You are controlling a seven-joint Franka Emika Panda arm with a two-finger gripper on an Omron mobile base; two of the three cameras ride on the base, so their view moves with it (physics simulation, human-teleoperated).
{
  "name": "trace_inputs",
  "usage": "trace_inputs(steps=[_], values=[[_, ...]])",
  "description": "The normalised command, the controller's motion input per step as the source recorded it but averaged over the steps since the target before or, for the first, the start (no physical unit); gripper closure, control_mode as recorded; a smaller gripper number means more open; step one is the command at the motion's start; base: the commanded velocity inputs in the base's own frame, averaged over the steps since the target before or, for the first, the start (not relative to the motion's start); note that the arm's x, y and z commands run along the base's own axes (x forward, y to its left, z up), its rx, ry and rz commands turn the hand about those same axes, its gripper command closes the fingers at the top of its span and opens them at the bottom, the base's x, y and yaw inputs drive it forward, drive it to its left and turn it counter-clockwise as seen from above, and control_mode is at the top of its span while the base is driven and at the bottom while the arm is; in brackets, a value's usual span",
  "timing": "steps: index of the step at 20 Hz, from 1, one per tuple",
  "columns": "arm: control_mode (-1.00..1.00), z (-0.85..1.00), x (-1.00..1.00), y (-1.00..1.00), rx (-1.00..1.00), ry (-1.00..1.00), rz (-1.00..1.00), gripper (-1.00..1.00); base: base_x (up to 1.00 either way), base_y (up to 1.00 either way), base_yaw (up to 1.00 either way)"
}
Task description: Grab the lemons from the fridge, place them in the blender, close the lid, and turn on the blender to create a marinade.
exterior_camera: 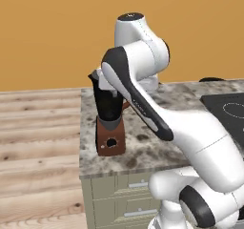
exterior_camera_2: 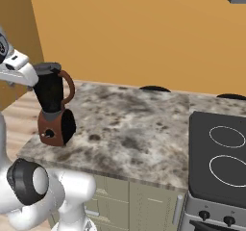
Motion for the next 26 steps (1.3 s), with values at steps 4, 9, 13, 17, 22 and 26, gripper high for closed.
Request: trace_inputs(steps=[4,9,13,17,22,26], values=[[-1.0,-0.59,-0.91,0.03,0.0,-0.02,0.06,1.0,0.0,0.0,0.0],[-1.0,-0.38,-0.18,0.26,-0.04,0.0,0.15,1.0,0.0,0.0,0.0],[-1.0,-0.57,0.0,0.46,-0.17,0.01,0.24,1.0,0.0,0.0,0.0],[-1.0,-0.15,0.0,0.17,-0.13,0.0,0.17,1.0,0.0,0.0,0.0],[-1.0,-0.01,0.0,0.08,-0.08,0.02,0.03,1.0,0.0,0.0,0.0],[-1.0,-0.03,0.03,0.04,-0.04,0.0,0.01,1.0,0.0,0.0,0.0]])
